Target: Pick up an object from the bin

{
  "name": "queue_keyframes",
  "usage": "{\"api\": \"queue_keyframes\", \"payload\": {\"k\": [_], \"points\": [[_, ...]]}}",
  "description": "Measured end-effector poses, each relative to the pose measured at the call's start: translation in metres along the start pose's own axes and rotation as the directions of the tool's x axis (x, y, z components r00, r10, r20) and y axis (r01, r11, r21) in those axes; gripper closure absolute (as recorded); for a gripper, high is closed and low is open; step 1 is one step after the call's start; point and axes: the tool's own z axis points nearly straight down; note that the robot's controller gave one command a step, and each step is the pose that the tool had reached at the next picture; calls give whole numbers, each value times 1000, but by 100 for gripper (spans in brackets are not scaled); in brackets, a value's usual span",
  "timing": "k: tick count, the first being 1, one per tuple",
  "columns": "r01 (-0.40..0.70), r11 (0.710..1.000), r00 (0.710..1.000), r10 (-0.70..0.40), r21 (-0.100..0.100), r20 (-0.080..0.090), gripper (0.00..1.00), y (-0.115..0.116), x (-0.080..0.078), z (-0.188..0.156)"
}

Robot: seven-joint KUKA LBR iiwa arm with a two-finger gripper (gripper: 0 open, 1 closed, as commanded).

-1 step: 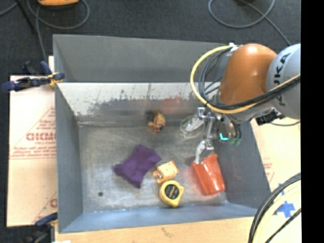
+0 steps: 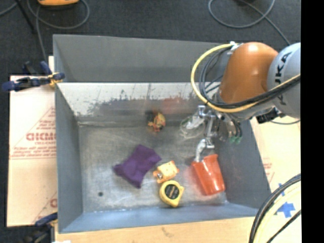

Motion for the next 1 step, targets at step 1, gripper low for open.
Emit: {"api": "queue_keyframes", "payload": {"k": [1], "points": [[-33, 999, 999, 33, -3, 5, 0, 55, -14, 69]]}}
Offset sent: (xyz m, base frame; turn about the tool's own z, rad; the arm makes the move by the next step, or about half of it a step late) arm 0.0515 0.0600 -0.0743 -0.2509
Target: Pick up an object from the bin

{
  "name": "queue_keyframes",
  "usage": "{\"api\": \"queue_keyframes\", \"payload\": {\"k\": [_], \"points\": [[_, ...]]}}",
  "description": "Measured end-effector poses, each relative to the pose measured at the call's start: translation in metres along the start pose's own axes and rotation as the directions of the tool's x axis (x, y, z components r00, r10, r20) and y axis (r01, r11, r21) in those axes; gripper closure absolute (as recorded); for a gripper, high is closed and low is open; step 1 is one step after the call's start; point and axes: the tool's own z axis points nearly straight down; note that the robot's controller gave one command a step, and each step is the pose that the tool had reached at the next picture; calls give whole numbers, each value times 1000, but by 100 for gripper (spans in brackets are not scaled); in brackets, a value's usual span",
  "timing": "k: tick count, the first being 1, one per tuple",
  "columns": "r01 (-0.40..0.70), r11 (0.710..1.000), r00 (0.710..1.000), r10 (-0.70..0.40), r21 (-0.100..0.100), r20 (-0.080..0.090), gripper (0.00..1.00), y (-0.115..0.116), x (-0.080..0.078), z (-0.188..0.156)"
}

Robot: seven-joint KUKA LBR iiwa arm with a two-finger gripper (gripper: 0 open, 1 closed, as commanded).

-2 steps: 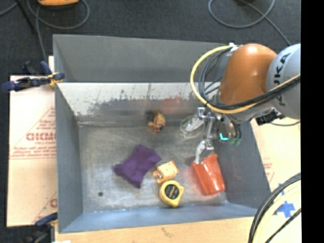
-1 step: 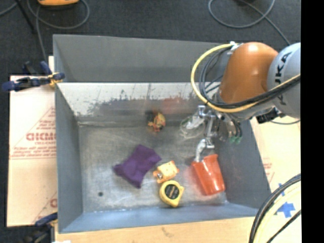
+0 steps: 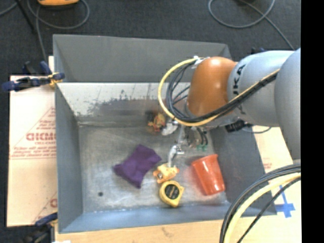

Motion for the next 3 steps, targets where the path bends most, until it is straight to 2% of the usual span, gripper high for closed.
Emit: {"api": "queue_keyframes", "payload": {"k": [1, 2, 3], "points": [[223, 975, 975, -223, 1, 1, 0, 10, -28, 10], [169, 986, 986, -169, -2, -6, 0, 72, -18, 13], [302, 953, 953, -302, -1, -2, 0, 65, -38, 37]]}}
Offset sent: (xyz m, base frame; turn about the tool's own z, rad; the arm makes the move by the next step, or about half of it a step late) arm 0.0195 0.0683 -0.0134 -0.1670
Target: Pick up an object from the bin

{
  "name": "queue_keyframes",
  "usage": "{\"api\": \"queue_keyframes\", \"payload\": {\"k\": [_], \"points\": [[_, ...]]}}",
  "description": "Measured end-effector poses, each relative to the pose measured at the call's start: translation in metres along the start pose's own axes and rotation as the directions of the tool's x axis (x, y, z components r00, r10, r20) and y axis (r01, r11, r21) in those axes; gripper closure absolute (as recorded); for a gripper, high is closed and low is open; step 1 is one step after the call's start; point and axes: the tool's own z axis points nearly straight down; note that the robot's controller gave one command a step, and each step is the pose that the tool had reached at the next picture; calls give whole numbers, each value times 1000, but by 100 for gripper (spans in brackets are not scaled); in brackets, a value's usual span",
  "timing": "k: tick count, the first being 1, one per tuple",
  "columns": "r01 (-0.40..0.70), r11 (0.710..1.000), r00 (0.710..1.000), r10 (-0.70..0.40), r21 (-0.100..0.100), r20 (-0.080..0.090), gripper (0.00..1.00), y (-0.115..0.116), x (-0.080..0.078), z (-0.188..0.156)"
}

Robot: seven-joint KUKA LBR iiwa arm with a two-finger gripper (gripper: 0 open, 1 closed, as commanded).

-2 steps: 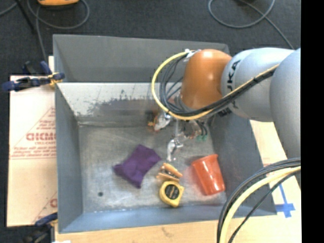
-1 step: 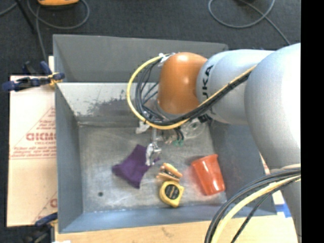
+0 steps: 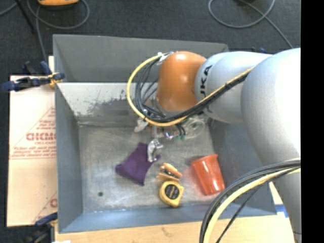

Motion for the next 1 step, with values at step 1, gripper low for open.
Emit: {"api": "queue_keyframes", "payload": {"k": [1], "points": [[-5, 1000, 1000, 5, 0, 26, 100, 14, -5, -2]]}}
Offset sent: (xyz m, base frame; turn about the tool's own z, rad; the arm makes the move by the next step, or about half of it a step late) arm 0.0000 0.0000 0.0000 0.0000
